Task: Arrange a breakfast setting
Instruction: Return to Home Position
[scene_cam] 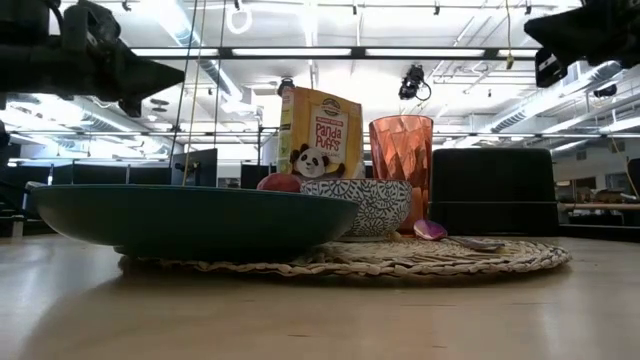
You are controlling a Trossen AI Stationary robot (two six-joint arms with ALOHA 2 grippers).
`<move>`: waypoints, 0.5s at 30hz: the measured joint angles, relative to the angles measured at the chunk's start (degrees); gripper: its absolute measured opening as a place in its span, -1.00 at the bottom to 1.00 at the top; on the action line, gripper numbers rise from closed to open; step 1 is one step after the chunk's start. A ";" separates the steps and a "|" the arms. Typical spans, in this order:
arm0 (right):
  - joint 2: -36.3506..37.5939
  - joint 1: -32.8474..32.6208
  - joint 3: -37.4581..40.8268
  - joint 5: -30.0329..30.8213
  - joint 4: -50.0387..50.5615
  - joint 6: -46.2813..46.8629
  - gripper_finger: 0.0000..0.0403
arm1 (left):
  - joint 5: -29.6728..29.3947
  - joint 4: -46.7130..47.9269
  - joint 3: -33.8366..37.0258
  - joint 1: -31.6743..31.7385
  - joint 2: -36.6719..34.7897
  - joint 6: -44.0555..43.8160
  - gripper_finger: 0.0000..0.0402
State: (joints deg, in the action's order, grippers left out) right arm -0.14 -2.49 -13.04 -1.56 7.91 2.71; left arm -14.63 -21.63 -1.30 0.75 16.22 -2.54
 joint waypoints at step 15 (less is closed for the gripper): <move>0.00 -0.01 7.86 -1.13 -7.20 2.09 -0.95 | -0.09 14.23 0.01 -2.44 -16.30 2.97 -0.92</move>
State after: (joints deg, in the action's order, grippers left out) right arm -0.14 -2.50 -5.19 -2.69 0.71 4.79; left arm -14.72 -7.41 -1.29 -1.69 -0.08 0.43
